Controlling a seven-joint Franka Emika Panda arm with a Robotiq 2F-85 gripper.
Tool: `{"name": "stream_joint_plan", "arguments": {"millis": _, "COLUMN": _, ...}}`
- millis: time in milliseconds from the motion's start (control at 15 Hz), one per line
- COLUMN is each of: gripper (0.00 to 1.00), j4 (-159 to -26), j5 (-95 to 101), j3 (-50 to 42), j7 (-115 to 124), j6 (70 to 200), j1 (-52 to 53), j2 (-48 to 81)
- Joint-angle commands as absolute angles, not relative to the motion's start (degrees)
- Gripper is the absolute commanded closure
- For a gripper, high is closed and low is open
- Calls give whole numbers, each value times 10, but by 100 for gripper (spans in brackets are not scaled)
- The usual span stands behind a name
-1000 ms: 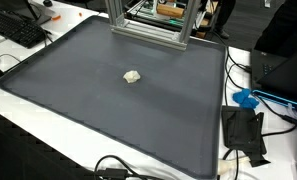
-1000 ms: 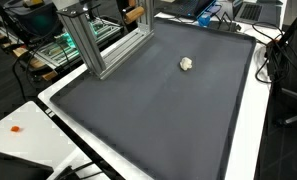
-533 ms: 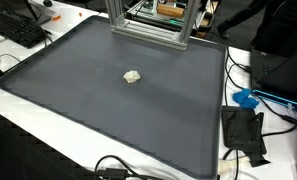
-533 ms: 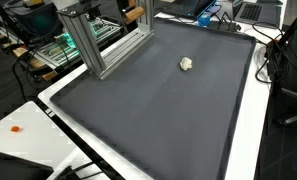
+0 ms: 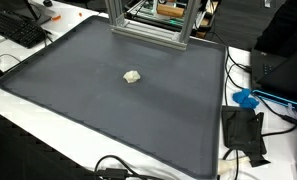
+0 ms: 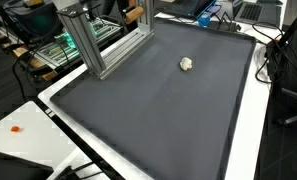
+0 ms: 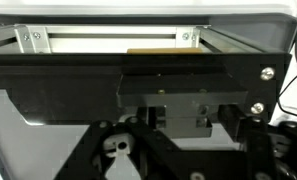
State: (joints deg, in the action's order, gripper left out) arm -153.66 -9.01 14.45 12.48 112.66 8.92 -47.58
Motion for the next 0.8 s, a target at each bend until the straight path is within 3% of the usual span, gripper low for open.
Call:
{"name": "stream_joint_plan", "arguments": {"millis": 0, "gripper": 59, "j4": -1546, "j5": -72, "j3": 153, "j7": 142, "j6": 1133, "j1": 85, "j2": -472}}
{"name": "stream_joint_plan", "arguments": {"millis": 67, "gripper": 46, "j4": -1545, "j5": -70, "j3": 153, "j7": 144, "j6": 1132, "j1": 85, "j2": -472}}
{"name": "stream_joint_plan", "arguments": {"millis": 133, "gripper": 23, "j4": -1544, "j5": -70, "j3": 154, "j7": 146, "j6": 1130, "j1": 86, "j2": -471}}
{"name": "stream_joint_plan", "arguments": {"millis": 200, "gripper": 34, "j4": -1544, "j5": -69, "j3": 155, "j7": 148, "j6": 1129, "j1": 86, "j2": -469}}
{"name": "stream_joint_plan", "arguments": {"millis": 333, "gripper": 36, "j4": -1542, "j5": -68, "j3": 158, "j7": 150, "j6": 1125, "j1": 86, "j2": -466}}
{"name": "stream_joint_plan", "arguments": {"millis": 400, "gripper": 43, "j4": -1541, "j5": -67, "j3": 159, "j7": 150, "j6": 1121, "j1": 86, "j2": -463}}
{"name": "stream_joint_plan", "arguments": {"millis": 467, "gripper": 18, "j4": -1540, "j5": -66, "j3": 159, "j7": 150, "j6": 1117, "j1": 86, "j2": -461}}
{"name": "stream_joint_plan", "arguments": {"millis": 667, "gripper": 5, "j4": -1536, "j5": -64, "j3": 158, "j7": 148, "j6": 1111, "j1": 87, "j2": -455}}
{"name": "stream_joint_plan", "arguments": {"millis": 733, "gripper": 7, "j4": -1535, "j5": -62, "j3": 159, "j7": 148, "j6": 1109, "j1": 86, "j2": -451}}
